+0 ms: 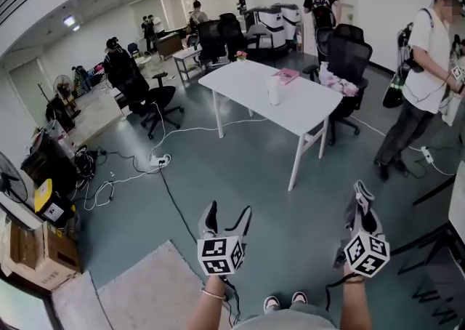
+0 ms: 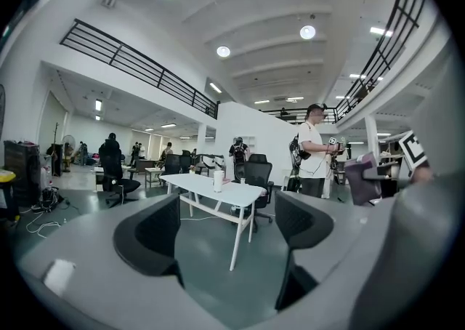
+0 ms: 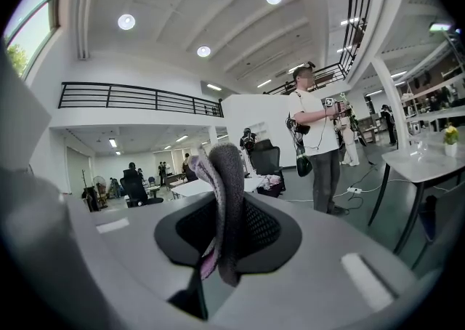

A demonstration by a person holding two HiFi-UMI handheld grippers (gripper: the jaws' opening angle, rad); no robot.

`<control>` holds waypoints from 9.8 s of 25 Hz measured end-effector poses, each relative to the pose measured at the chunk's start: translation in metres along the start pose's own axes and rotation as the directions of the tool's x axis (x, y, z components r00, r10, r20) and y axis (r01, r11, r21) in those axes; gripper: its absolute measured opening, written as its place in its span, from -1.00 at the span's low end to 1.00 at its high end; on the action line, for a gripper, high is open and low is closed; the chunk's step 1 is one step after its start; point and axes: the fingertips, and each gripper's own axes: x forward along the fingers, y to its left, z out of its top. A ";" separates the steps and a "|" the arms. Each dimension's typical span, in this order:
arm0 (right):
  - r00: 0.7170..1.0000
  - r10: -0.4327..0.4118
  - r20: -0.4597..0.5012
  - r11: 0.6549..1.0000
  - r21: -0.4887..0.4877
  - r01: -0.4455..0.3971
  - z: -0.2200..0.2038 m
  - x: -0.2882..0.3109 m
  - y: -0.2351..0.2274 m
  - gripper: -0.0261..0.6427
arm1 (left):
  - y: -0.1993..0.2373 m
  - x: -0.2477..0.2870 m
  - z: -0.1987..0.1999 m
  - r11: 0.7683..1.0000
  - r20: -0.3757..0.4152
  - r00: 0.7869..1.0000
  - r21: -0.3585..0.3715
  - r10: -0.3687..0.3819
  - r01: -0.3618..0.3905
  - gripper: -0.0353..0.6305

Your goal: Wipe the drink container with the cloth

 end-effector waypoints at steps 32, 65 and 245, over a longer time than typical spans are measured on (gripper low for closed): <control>0.997 0.064 -0.052 0.992 -0.102 -0.069 0.048 0.281 -0.017 -0.72 | 0.044 0.254 0.023 0.992 0.012 0.993 -0.058 0.116 -0.115 0.34; 0.995 0.000 -0.096 1.000 -0.030 -0.003 0.069 0.569 -0.046 -0.72 | 0.073 0.599 0.058 1.000 -0.014 1.000 -0.027 -0.005 0.005 0.34; 0.317 0.764 -0.563 0.401 0.029 -0.916 0.040 0.968 0.281 -0.72 | 0.062 0.942 0.012 0.926 -0.177 0.916 0.054 -0.360 0.375 0.22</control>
